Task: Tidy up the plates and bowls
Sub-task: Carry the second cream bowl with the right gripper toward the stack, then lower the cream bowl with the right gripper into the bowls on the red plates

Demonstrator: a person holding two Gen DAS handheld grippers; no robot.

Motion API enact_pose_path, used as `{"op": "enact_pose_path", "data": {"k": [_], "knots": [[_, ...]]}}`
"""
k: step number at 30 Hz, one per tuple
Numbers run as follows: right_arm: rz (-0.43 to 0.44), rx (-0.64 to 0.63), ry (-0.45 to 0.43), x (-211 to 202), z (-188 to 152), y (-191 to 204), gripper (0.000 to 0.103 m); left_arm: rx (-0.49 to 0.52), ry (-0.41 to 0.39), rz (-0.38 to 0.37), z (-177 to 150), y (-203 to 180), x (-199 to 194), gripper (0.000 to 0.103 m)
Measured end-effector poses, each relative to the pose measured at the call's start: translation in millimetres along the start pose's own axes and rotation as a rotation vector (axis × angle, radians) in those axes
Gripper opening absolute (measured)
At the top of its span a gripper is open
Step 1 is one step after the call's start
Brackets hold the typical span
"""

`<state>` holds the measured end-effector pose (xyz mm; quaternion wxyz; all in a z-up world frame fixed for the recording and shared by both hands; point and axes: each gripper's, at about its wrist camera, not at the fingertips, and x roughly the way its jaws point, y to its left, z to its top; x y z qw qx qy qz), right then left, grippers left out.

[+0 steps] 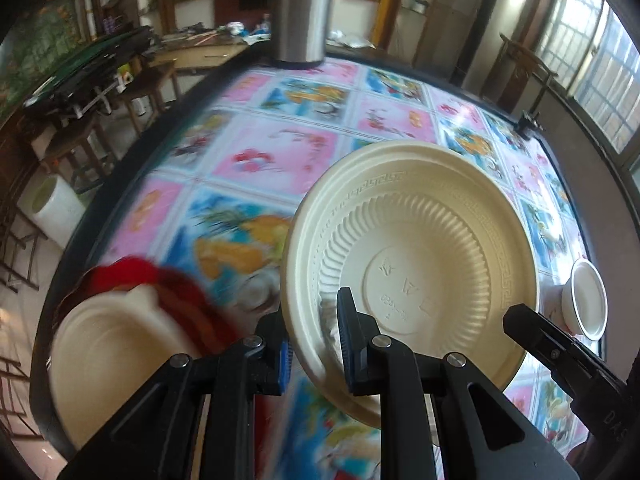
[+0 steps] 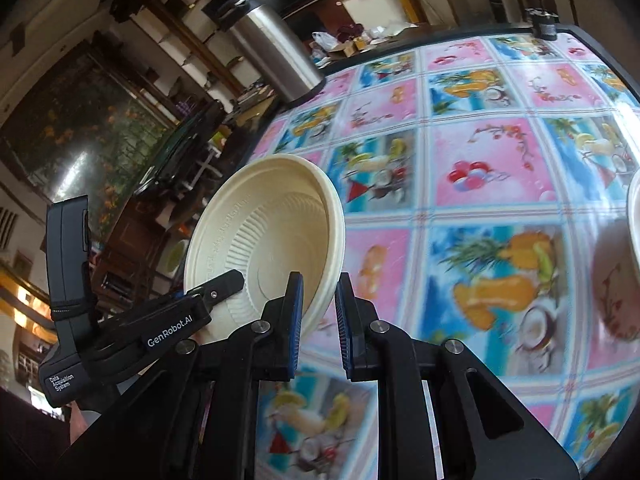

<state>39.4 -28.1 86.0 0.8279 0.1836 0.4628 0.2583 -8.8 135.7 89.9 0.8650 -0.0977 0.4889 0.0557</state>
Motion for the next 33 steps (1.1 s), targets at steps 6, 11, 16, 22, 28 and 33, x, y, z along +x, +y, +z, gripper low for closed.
{"op": "enact_pose_path", "data": {"k": [6,11,16,22,28,33], "knots": [[0.044,-0.1,0.035,5.9,-22.0,59.0,0.016,-0.052,-0.051,0.042,-24.1,52.5,-39.5,0.019],[0.078,-0.168,0.092,27.6,-43.8,101.5,0.016,-0.092,-0.066,0.102,-45.5,92.4,-56.8,0.02],[0.081,-0.22,0.159,55.5,-58.4,127.1,0.016,-0.139,-0.046,0.13,-58.5,123.0,-52.4,0.02],[0.055,-0.234,0.192,72.1,-65.8,134.4,0.016,-0.138,-0.038,0.143,-63.9,132.3,-43.7,0.02],[0.045,-0.239,0.204,77.0,-68.0,133.7,0.016,-0.123,-0.053,0.161,-68.9,134.9,-40.6,0.02],[0.028,-0.248,0.211,78.7,-70.2,135.8,0.016,-0.113,-0.059,0.171,-73.2,138.0,-40.4,0.02]]}}
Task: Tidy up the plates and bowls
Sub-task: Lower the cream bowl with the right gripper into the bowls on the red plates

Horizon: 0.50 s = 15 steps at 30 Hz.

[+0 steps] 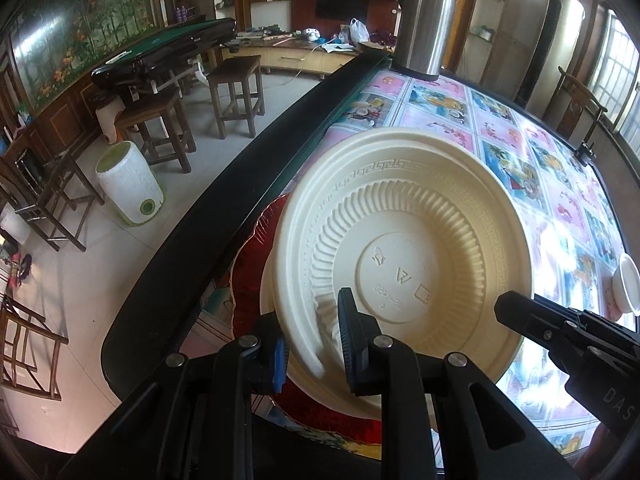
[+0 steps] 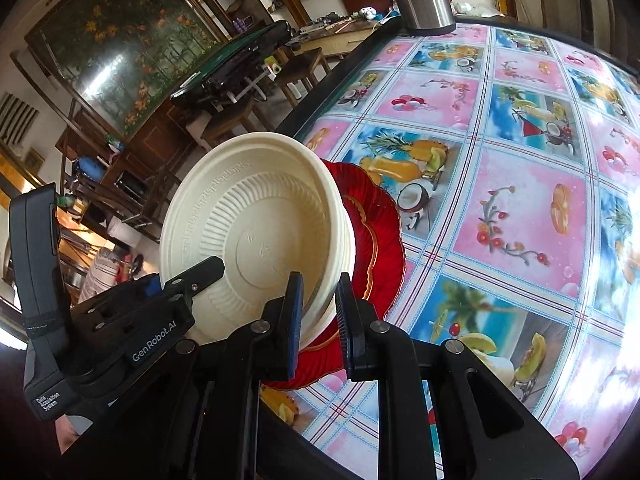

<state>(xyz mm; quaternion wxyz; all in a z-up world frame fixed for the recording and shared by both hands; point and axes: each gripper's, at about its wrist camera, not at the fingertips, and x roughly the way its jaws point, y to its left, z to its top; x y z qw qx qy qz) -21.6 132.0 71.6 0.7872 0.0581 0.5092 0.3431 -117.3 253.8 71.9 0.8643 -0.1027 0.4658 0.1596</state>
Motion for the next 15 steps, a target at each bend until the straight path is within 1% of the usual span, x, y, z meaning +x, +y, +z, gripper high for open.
{"op": "enact_pose_path", "data": {"k": [10,12,15], "knots": [[-0.022,-0.021,0.018,5.1,-1.1,6.4,0.016,0.007,-0.012,0.018,-3.8,3.3,2.0,0.02],[-0.03,-0.029,0.024,6.5,-1.2,7.2,0.017,0.018,-0.029,0.038,-4.9,1.8,1.7,0.023],[-0.026,-0.025,0.027,8.2,-1.4,6.5,0.017,0.022,-0.054,0.055,-6.4,0.0,1.8,0.023]]}}
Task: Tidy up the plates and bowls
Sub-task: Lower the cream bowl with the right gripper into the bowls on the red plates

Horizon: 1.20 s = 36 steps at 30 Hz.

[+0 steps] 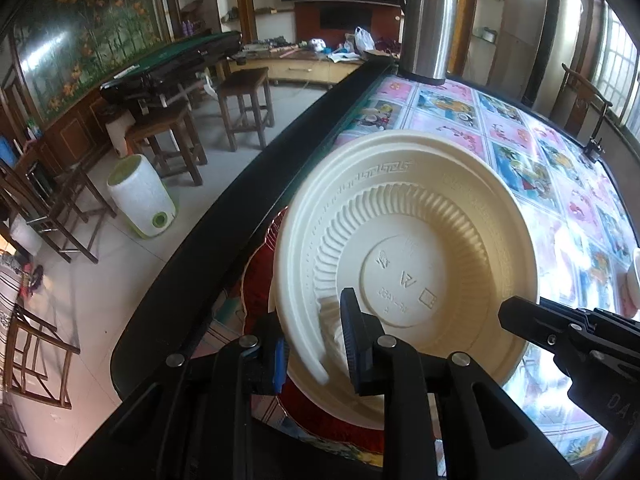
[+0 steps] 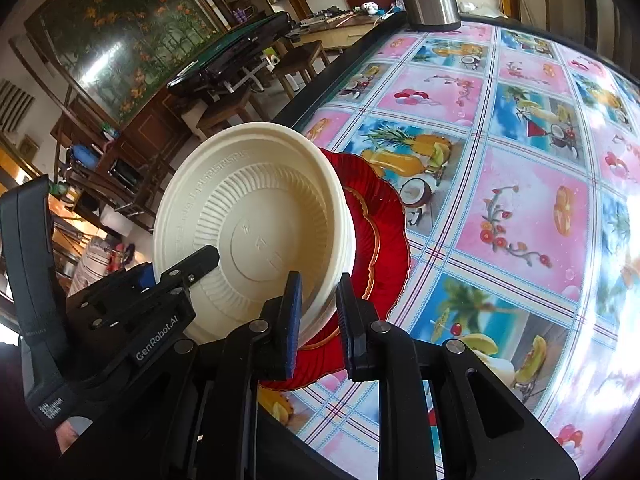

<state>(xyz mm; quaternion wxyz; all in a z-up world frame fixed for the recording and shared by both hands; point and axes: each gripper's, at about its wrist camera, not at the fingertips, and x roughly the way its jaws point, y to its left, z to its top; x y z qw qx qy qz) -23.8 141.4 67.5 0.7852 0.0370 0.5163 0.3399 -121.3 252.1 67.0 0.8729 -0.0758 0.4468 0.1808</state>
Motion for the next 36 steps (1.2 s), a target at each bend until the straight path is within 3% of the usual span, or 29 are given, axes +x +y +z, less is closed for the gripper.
{"op": "enact_pose_path", "data": {"k": [4,11,15,18,29,36], "knots": [[0.0,0.006,-0.004,0.1,-0.1,-0.3,0.017,0.003,-0.021,0.009,1.3,-1.3,1.2,0.023],[-0.01,-0.009,-0.004,2.6,-1.5,2.6,0.017,0.007,-0.043,-0.012,-0.1,-2.8,-1.3,0.042],[-0.007,0.001,-0.011,1.4,-0.3,-0.5,0.017,0.006,-0.065,-0.017,1.3,-2.8,-5.8,0.046],[-0.038,-0.004,-0.014,1.6,0.7,-2.0,0.017,0.015,-0.111,0.027,3.1,-3.9,-13.0,0.069],[-0.031,0.026,-0.075,-15.9,1.1,-8.2,0.019,-0.001,-0.164,0.02,9.3,-1.7,-19.5,0.07],[-0.077,-0.083,-0.127,-28.6,-6.0,20.1,0.021,-0.016,-0.176,0.006,7.0,-2.4,-23.4,0.07]]}}
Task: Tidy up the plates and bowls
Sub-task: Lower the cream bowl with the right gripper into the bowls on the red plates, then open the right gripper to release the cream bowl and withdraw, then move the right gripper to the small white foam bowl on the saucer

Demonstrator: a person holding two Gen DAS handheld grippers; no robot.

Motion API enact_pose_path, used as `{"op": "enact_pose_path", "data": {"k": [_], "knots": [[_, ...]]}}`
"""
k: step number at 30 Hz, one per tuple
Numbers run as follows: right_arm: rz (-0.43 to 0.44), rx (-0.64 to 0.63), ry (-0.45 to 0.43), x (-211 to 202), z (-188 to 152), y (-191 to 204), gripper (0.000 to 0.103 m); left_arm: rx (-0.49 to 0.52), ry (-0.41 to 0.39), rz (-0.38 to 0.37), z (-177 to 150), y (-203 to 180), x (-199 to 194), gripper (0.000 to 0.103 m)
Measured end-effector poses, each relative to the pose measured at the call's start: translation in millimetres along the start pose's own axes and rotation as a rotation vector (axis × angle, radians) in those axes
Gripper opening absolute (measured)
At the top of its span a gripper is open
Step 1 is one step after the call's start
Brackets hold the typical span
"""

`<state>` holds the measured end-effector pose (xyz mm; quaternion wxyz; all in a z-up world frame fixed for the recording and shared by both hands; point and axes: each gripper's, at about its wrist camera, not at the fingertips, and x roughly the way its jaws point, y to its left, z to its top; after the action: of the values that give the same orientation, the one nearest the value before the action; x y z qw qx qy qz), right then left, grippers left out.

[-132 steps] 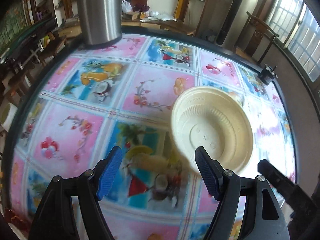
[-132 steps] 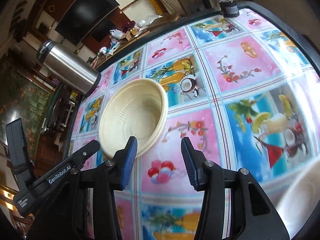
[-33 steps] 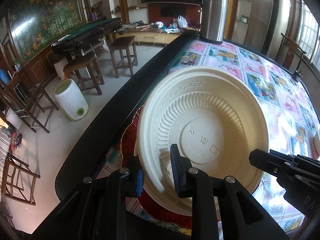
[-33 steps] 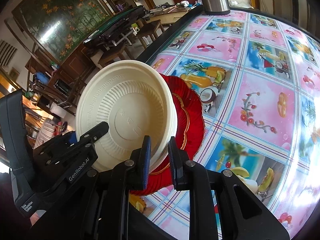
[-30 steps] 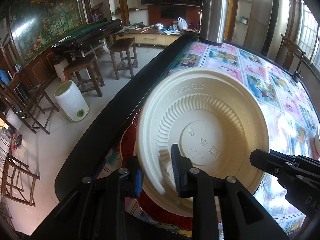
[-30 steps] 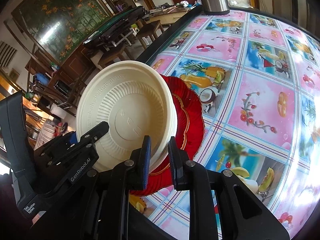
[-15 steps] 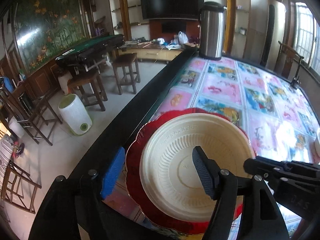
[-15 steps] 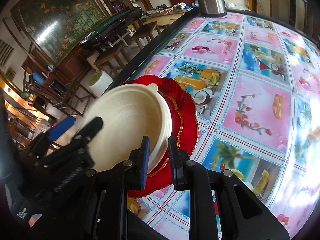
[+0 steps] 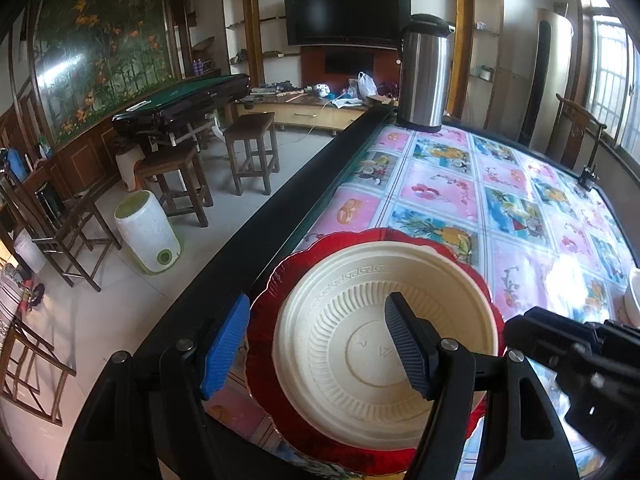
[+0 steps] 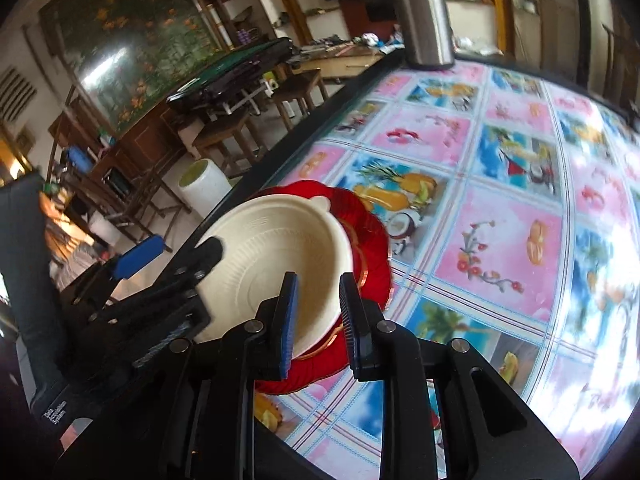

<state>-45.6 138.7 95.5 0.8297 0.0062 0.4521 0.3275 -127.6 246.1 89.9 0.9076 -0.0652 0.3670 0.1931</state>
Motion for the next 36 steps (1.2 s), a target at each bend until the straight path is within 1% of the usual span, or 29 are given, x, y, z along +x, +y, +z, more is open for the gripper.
{"op": "enact_pose_path", "data": {"k": [3,5,7,9,10,11,18,25,28,36], "knots": [[-0.046,-0.036,-0.02,-6.4,-0.2,7.4,0.021,-0.004,-0.017,-0.003,0.4,-2.5,-3.8,0.071],[-0.09,-0.051,-0.039,-11.3,-0.4,8.1,0.021,-0.01,-0.029,0.0,1.5,-4.6,-6.5,0.073],[-0.098,-0.043,-0.049,-16.0,-1.0,5.1,0.021,-0.022,-0.046,-0.011,3.2,-6.8,-8.5,0.074],[-0.104,-0.035,-0.053,-19.9,-1.3,2.0,0.025,-0.026,-0.063,-0.016,4.1,-9.4,-11.6,0.074],[-0.109,-0.033,-0.058,-22.5,-2.0,-0.2,0.032,-0.024,-0.066,-0.018,4.2,-11.3,-12.2,0.075],[-0.111,-0.031,-0.062,-24.6,-2.4,-1.8,0.036,-0.021,-0.072,-0.022,4.8,-13.5,-13.3,0.075],[-0.128,-0.017,-0.074,-34.0,-5.7,-10.3,0.036,-0.006,-0.095,-0.041,7.4,-29.6,-18.4,0.076],[-0.151,0.018,-0.088,-44.1,-9.3,-28.8,0.036,0.03,-0.113,-0.065,7.5,-50.2,-23.9,0.076],[-0.167,0.037,-0.091,-49.9,-12.2,-40.1,0.036,0.037,-0.109,-0.079,7.5,-58.9,-22.5,0.076],[-0.174,0.093,-0.096,-57.2,-16.0,-62.7,0.036,0.073,-0.103,-0.098,5.6,-82.8,-23.8,0.076]]}}
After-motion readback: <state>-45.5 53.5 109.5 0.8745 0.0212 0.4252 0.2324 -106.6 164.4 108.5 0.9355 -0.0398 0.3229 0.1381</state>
